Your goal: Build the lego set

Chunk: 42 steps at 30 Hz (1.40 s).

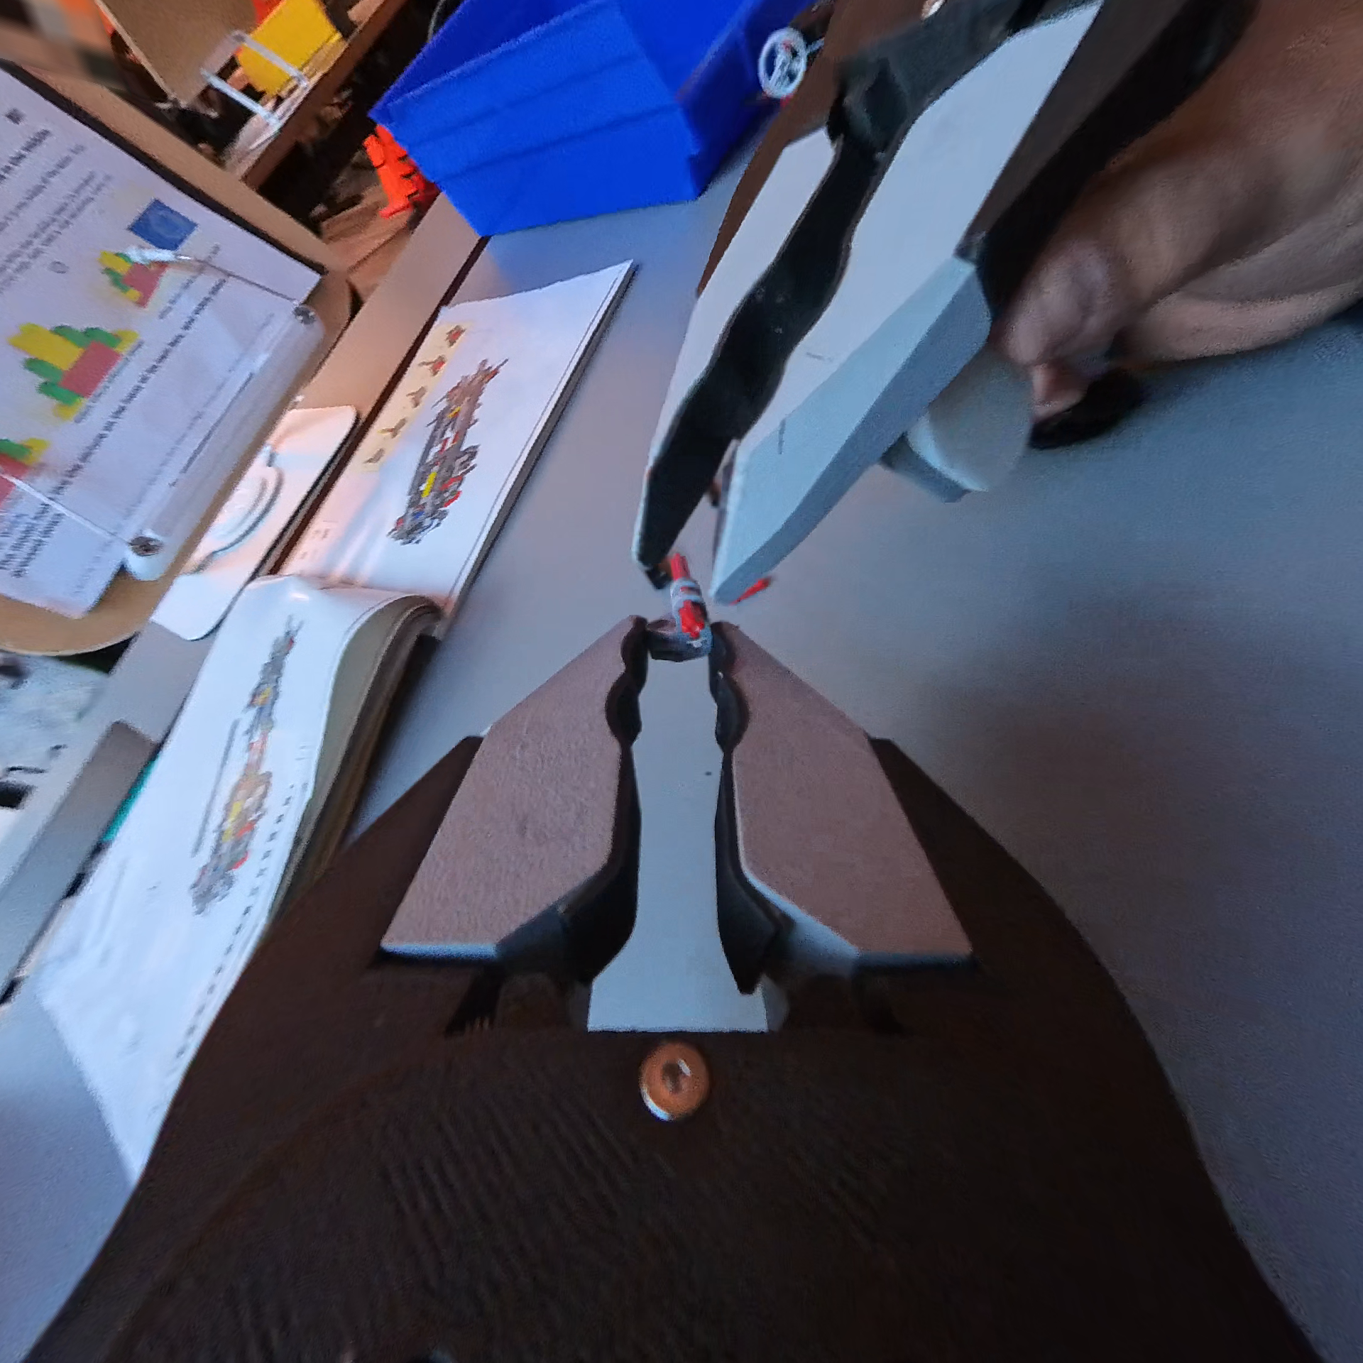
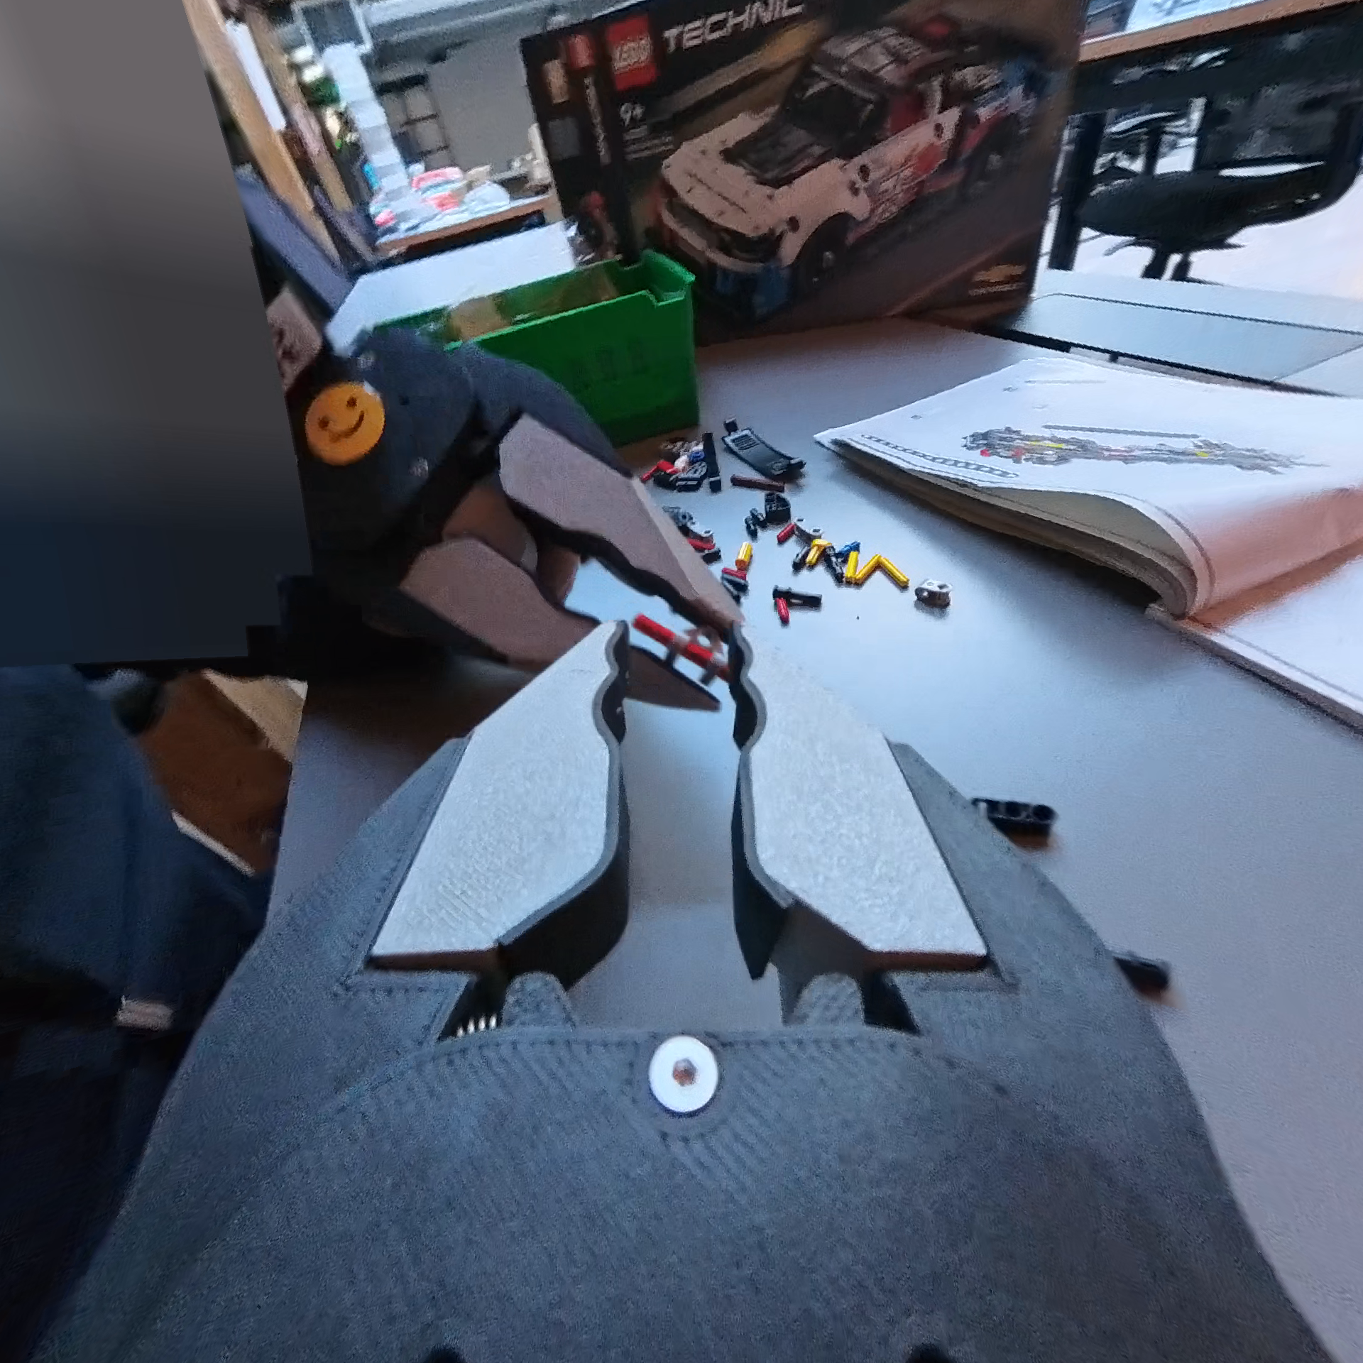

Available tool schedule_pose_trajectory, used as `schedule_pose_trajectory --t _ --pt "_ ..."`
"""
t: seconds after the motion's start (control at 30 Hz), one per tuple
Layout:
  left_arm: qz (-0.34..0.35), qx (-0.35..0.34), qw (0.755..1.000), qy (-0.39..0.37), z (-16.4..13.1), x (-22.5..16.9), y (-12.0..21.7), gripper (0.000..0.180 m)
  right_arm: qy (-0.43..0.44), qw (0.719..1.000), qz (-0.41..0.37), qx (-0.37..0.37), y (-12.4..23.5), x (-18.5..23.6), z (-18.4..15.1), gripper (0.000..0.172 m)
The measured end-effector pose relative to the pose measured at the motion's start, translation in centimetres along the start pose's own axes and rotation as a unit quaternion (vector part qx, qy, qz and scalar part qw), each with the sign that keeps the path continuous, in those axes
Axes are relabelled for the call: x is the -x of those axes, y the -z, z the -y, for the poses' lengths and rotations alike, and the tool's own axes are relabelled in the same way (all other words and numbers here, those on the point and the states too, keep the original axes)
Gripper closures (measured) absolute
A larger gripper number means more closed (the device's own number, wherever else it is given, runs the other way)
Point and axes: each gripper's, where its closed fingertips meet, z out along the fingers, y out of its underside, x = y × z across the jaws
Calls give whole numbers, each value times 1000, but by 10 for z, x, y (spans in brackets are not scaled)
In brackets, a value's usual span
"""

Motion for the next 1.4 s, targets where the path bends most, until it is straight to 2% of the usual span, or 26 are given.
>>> schedule_pose_trajectory --t 0.1,0.17,0.37,0.5,0.67,0.9,1.23,1.27,1.3,1.4 --pt "34 18 999 -36 -3 2 -2 166 -5 999 -44 32 -10 -4 -9 146" --pt "55 18 997 -53 -2 6 -1 166 -5 997 -68 23 -9 -7 -7 141" --pt "92 15 990 -104 5 8 4 166 -29 996 -81 -6 -4 -1 -3 144" --pt "119 19 983 -140 8 8 6 167 -85 993 -72 -31 -3 0 0 147" --pt "122 11 981 -148 10 7 8 167 -80 992 -87 -39 -2 2 1 147" --pt "131 -11 977 -170 15 7 15 167 -84 995 -36 -49 -2 8 5 147" --pt "148 -22 972 -180 16 11 17 168 -126 990 -11 -66 -4 7 8 148" --pt "150 -20 972 -181 16 11 17 167 -128 990 -10 -63 -4 6 7 149" --pt "155 -29 970 -188 20 9 18 168 -129 989 -19 -65 -3 2 7 160" --pt "150 -30 972 -178 18 11 17 168 -125 990 -21 -62 -4 1 7 159"
